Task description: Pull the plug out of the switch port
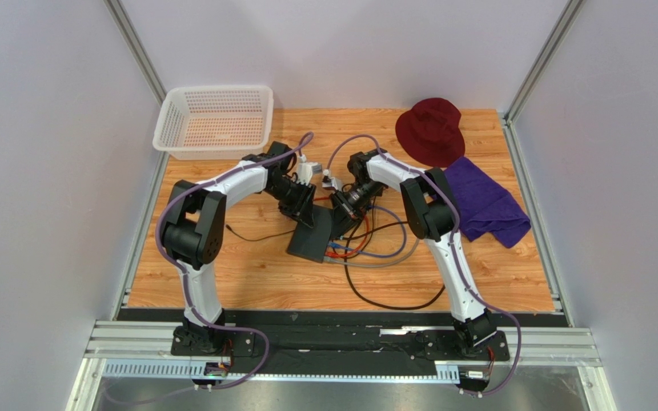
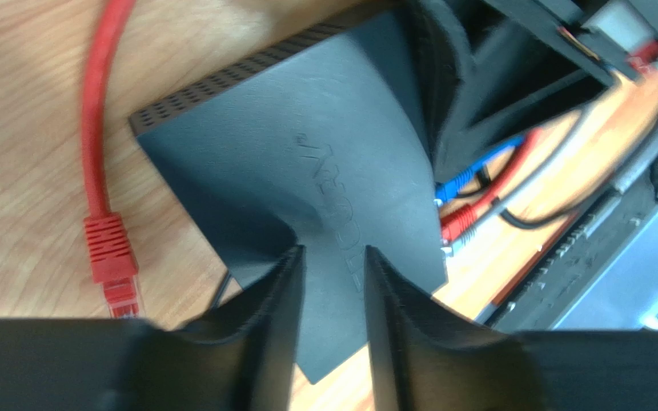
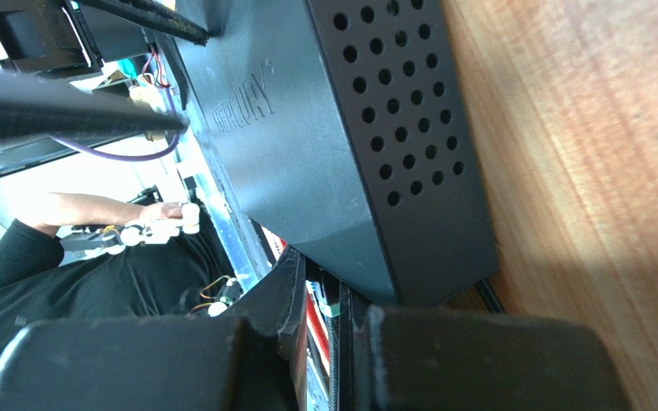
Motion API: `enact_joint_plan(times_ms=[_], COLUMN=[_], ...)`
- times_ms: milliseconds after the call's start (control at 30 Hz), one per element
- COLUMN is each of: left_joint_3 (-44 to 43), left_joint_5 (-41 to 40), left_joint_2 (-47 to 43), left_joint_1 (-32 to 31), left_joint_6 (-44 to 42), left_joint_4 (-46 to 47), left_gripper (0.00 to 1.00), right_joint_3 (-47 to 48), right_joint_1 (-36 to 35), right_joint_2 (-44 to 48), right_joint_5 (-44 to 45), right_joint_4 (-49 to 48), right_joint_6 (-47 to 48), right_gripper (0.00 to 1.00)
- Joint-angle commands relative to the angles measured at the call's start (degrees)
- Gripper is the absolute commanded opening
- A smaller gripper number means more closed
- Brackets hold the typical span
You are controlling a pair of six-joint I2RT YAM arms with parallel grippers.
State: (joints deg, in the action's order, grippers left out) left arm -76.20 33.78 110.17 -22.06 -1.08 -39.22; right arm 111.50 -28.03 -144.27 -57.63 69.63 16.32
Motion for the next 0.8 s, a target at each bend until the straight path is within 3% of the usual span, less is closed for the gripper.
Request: enact_joint_plan(times_ms=[0, 33, 67, 533, 767], left_joint_3=[1.1, 1.1, 0.9, -0.2, -2.3], left_joint_5=[-11.5, -12.1, -12.2, -17.3, -19.4], left_joint_2=[1.3, 1.6, 2.1, 5.8, 7.7], left_joint_1=[-0.9, -1.0, -1.0, -4.0, -4.0], left_joint_6=[0.9, 0.8, 0.8, 2.2, 1.4], left_joint_4=[1.2, 1.0, 0.7, -1.0, -1.6], left_gripper=[0.22, 0.02, 0.0, 0.0, 0.0], right_joint_3=[-3.0, -3.0, -3.3, -2.6, -2.0], right_joint_1=[-2.1, -2.1, -2.0, -1.9, -0.4], right_joint_2=[-7.2, -7.1, -7.1, -6.8, -7.9], right_joint_5=[17.8, 18.0, 18.2, 19.0, 12.1], right_joint_4=[-5.3, -5.4, -5.4, -2.9, -0.9], right_joint_6=[-0.7, -0.8, -0.8, -1.2, 1.4], right_gripper=[0.0, 0.0, 0.0, 0.0, 0.0])
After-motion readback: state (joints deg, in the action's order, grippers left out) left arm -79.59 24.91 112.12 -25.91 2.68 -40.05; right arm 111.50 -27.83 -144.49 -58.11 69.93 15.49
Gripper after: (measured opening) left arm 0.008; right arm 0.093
